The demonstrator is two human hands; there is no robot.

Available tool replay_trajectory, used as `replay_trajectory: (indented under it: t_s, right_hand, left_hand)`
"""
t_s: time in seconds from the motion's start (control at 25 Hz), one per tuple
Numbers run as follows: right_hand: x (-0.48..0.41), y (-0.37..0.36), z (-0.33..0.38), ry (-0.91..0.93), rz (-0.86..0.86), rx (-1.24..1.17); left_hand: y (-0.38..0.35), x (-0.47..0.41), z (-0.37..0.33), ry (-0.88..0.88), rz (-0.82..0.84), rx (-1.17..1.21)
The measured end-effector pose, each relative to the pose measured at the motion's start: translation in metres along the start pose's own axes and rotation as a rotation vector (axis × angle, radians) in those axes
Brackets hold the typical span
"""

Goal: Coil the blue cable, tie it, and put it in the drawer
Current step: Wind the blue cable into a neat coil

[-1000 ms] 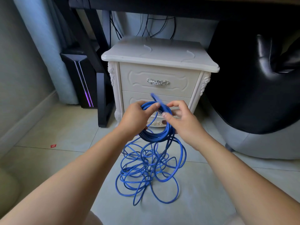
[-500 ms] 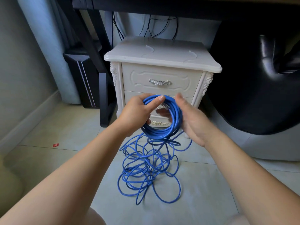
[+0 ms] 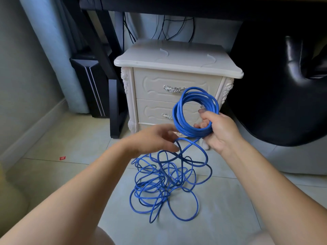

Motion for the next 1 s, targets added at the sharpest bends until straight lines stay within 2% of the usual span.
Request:
replay_trajectory:
  t_s: [0.08, 0.16, 0.24, 0.32, 0.4, 0.48, 0.68, 0.8, 0.88, 0.92, 1.0]
  right_hand:
    - [-0.001, 0.004, 0.000, -0.005, -0.047, -0.029]
    - [-0.001, 0.009, 0.000, 0.019, -0.098, -0.021]
    - [-0.003, 0.018, 0.005, 0.077, -0.182, 0.020]
    - [-0.005, 0.033, 0.009, 0.142, -0.274, 0.163]
    - [-0.008, 0.045, 0.008, 0.174, -0.310, 0.356]
    - [-0.008, 0.044, 0.003, 0.165, -0.273, 0.491]
    - [0.004, 0.019, -0.005, 0.157, -0.042, 0.617]
    - [0.013, 0.008, -0.008, 0.105, 0.105, 0.630]
    - [0.018, 0.003, -0.014, 0.063, 0.182, 0.634]
    - [0.019, 0.002, -0.018, 0.047, 0.204, 0.635]
    - [0.019, 0.000, -0.020, 0.036, 0.219, 0.629]
  left_hand:
    - [0.000, -0.007, 0.002, 0.007, -0.202, -0.357]
    - [0.001, -0.009, -0.004, -0.041, -0.430, -0.501]
    - [0.004, -0.006, -0.007, -0.064, -0.625, -0.303]
    - [0.010, -0.005, -0.004, -0.054, -0.699, 0.065]
    - [0.009, -0.004, -0.002, -0.062, -0.668, 0.317]
    - [0.005, -0.004, -0.006, -0.090, -0.629, 0.374]
    - [0.003, -0.010, -0.010, -0.027, -0.565, 0.477]
    - [0.001, -0.014, -0.009, 0.061, -0.408, 0.581]
    - [-0.004, -0.014, -0.006, 0.125, -0.285, 0.609]
    - [-0.006, -0.014, -0.006, 0.131, -0.275, 0.579]
    - [-0.003, -0.012, -0.008, 0.098, -0.364, 0.433]
Point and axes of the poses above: each hand's wrist, its own x-axis away from the middle knuckle, its own y-axis out of the back of the hand, z = x × y, the point moved 5 cm from there along -x, towards the middle knuckle, and after that the axes turned 2 degrees about -x, right-handed, at the moved point
